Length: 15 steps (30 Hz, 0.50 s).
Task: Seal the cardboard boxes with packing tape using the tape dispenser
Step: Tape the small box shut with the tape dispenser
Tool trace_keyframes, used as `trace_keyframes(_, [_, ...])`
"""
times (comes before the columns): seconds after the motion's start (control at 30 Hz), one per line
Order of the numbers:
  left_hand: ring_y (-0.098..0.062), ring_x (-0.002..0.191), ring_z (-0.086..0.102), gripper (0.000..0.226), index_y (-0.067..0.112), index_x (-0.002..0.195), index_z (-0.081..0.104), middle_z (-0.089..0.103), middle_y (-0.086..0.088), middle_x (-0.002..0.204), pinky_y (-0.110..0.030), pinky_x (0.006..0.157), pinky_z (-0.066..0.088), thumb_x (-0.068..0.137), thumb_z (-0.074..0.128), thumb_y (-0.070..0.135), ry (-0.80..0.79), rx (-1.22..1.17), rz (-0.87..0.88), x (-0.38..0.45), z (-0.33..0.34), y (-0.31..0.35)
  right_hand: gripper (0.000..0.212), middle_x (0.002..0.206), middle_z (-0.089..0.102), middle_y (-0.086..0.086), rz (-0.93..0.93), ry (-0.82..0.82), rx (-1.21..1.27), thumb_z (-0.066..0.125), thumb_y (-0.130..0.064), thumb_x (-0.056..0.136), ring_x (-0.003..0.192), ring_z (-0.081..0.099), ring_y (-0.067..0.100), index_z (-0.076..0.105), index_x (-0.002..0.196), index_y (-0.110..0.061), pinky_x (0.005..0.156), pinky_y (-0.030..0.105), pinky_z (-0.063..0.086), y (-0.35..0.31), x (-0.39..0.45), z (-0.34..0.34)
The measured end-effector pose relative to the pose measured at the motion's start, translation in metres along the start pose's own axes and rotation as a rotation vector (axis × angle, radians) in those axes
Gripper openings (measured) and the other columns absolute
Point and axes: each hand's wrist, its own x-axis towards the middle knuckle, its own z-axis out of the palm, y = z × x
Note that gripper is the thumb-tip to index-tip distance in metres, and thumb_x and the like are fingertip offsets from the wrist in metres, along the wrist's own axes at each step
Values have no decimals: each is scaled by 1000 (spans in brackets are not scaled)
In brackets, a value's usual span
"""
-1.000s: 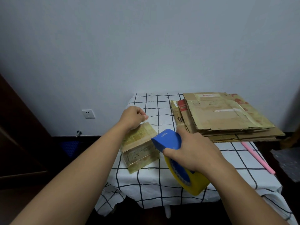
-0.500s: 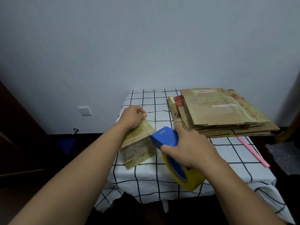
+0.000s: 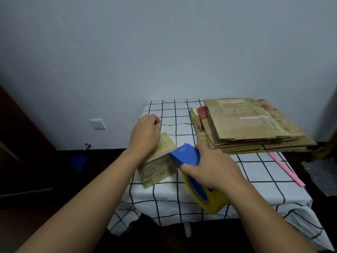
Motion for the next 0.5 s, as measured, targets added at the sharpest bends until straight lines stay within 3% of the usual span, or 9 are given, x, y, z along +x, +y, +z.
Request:
trace_keyframes(0.07, [-11,96,52,20,21,111,63,58,9,103,-28,79,40,98,48,25,-162,48,107,-13,-4,-5,56,82,49,-8,1,8,-6,50,-71,74,77,54,22,43,112,-30,54,32,37,0,1,1])
trace_keyframes(0.17, [-17,121,49,37,21,132,55,56,4,135,-31,97,38,100,44,35,-404,163,199,-28,-4,-18,57,82,48,-8,3,21,-11,51,-70,76,78,54,22,42,115,-30,56,32,38,-2,2,3])
trace_keyframes(0.23, [-17,139,35,48,21,145,42,39,4,153,-34,111,29,101,42,41,-450,186,173,-33,-3,-23,58,82,49,-7,1,32,-3,51,-70,76,77,54,22,43,117,-29,56,33,39,-2,2,3])
trace_keyframes(0.33, [-18,149,15,57,21,152,28,21,4,162,-38,119,14,103,34,48,-509,210,157,-36,0,-25,61,84,50,-6,0,31,3,50,-69,75,78,55,22,42,120,-29,56,33,39,-2,0,2])
trace_keyframes(0.5, [-21,151,11,54,38,155,10,12,3,165,-42,121,9,103,18,52,-546,314,206,-38,3,-23,73,88,49,-2,-3,41,24,49,-69,76,79,53,25,28,139,-37,57,34,39,1,-5,4])
